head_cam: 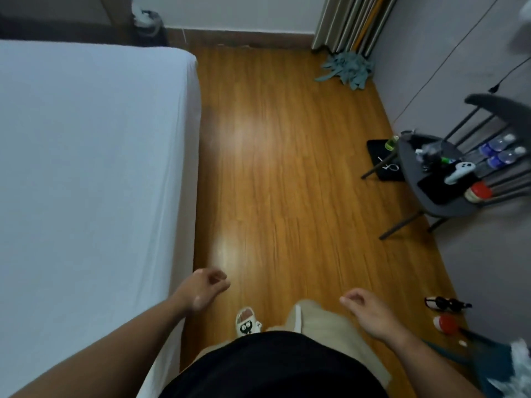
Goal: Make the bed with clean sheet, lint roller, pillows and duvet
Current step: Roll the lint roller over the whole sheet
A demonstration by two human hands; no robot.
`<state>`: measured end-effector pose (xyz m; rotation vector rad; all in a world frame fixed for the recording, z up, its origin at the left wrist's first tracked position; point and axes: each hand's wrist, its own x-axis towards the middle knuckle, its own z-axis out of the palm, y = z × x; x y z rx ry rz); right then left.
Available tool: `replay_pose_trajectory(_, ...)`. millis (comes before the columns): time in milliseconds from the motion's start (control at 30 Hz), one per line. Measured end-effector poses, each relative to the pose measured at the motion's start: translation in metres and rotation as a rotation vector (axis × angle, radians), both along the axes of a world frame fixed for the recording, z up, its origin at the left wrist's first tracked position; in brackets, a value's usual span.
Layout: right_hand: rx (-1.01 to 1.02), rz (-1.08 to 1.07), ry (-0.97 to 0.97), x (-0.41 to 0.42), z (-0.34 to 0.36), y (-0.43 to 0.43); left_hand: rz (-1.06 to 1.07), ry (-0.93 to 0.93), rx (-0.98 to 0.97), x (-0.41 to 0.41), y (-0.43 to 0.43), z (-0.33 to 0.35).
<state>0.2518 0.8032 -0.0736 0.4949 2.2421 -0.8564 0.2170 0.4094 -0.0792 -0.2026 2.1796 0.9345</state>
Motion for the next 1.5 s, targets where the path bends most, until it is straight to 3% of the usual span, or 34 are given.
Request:
replay_pose_trajectory(100, 0.007, -0.091, -0.028, -0.060, -0.007, 0.007, 0.025, 0.059, -0.013, -0.099, 0.003, 0.015)
replay_pose_trajectory(233, 0.012, -0.046, -0.044, -0.177, -0.021, 0.011, 0.163, 0.052, 0.018, -0.205, 0.000, 0.016)
replay_pose_trajectory(433, 0.000, 0.193, -0.053, -0.396, -0.033, -0.007, 0.425, -0.105, -0.009, -0.302, -0.026, 0.002)
replay_pose_trajectory(567, -0.017, 0.436, -0.023, -0.555, -0.001, -0.048, 0.648, -0.201, -0.035, -0.363, -0.049, 0.006)
replay_pose_trajectory(733, -0.086, 0.479, 0.087, -0.727, 0.031, -0.115, 0.886, -0.194, 0.019, -0.466, -0.079, -0.002)
replay_pose_trajectory(933, -0.082, 0.423, 0.098, -0.875, 0.022, -0.169, 0.847, -0.167, 0.073, -0.647, -0.137, -0.028)
replay_pose_trajectory(1100, -0.036, 0.208, 0.085, -0.964, 0.018, -0.199, 0.662, -0.099, 0.071, -0.819, -0.192, 0.004)
replay_pose_trajectory(1233, -0.014, 0.180, 0.034, -1.044, 0.013, -0.223, 0.677, -0.017, 0.088, -0.942, -0.235, 0.028)
replay_pose_trajectory(1500, -0.010, 0.460, 0.019, -1.270, 0.003, -0.309, 0.914, -0.122, 0.103, -1.071, -0.279, 0.001)
